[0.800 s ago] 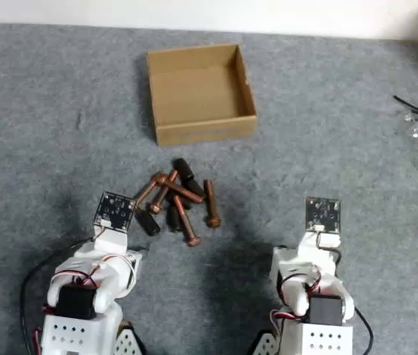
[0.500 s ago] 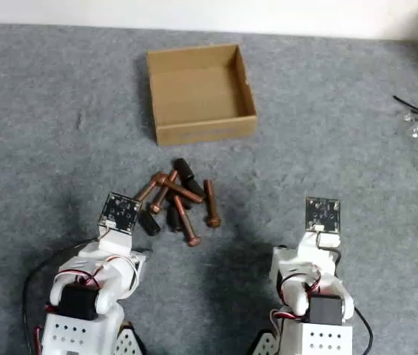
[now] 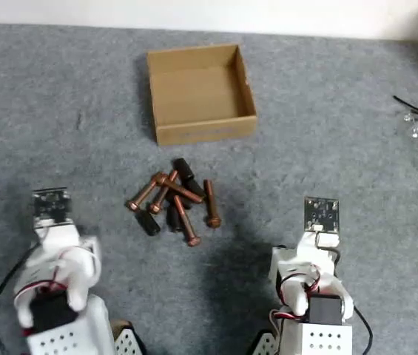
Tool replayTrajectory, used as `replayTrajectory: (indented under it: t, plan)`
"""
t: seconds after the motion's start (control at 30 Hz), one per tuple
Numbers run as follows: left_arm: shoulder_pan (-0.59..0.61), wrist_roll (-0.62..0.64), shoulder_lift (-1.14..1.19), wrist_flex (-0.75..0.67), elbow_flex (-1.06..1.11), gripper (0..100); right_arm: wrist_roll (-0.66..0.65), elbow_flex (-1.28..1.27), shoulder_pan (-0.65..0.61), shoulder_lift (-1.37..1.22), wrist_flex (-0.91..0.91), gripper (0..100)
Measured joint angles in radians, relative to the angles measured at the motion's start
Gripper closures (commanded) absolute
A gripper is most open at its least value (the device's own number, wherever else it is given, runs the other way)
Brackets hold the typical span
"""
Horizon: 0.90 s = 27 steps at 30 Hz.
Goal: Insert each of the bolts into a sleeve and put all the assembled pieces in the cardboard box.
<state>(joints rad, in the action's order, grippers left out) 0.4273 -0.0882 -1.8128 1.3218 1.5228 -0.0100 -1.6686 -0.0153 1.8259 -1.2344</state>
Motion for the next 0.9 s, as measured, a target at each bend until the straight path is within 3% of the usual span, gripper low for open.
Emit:
replayTrajectory:
  t: [0.07,0.3,0.47,0.6,0.77,0.9]
  plan:
    - [0.029,-0.044,0.0,-0.017,-0.08,80,0.0,0.0,0.0,0.0,0.0,77.4]
    - [0.041,0.02,-0.009,-0.143,-0.341,80,0.0,0.0,0.0,0.0,0.0,77.4]
    - [-0.068,-0.028,0.078,-0.176,-0.414,80,0.0,0.0,0.055,0.0,0.002,77.4]
    - [-0.143,-0.025,0.344,-0.196,-0.463,80,0.0,0.0,0.199,0.0,0.04,77.4]
    - [-0.166,0.081,0.799,-0.207,-0.637,80,-0.003,0.0,0.385,0.0,0.103,77.3]
    - [-0.193,0.158,1.12,-0.212,-0.749,80,-0.071,0.0,0.427,0.0,0.153,77.3]
